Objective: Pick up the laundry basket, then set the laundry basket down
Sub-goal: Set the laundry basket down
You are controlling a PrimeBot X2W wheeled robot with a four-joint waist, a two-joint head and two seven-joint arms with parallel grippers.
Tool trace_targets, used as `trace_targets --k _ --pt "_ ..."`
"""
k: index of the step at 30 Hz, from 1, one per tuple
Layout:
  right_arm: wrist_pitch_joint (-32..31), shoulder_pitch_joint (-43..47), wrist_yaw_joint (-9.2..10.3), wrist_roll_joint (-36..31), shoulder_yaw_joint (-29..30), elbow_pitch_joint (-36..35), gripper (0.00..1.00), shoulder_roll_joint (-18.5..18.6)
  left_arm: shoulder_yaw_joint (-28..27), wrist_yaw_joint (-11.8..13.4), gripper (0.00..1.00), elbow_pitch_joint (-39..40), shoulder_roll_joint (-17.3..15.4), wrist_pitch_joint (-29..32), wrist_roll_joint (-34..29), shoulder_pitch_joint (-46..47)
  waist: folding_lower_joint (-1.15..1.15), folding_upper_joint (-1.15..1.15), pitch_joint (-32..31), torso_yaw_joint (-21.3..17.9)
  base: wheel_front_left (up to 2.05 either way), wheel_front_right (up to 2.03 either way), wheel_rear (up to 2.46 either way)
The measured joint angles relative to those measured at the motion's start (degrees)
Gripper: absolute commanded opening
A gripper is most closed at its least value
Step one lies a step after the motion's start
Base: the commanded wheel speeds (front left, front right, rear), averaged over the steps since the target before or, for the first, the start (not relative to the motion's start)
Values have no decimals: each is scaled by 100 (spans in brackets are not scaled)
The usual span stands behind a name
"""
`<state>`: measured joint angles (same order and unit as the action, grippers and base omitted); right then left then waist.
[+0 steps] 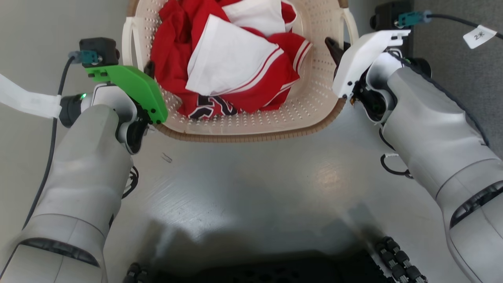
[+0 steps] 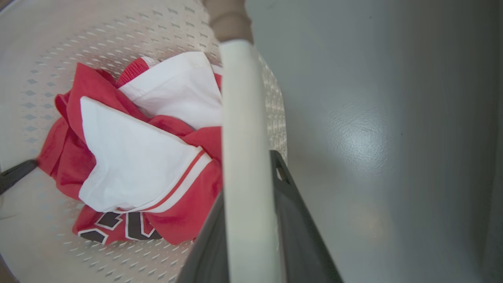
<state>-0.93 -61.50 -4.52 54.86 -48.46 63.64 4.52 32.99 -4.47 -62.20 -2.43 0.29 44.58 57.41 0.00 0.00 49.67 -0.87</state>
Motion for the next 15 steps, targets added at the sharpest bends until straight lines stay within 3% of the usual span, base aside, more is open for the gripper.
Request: trace_targets --k 15 --pt "190 -305 -20 -8 34 168 0 -21 2 -12 0 -42 24 -145 -8 287 0 0 417 3 0 0 0"
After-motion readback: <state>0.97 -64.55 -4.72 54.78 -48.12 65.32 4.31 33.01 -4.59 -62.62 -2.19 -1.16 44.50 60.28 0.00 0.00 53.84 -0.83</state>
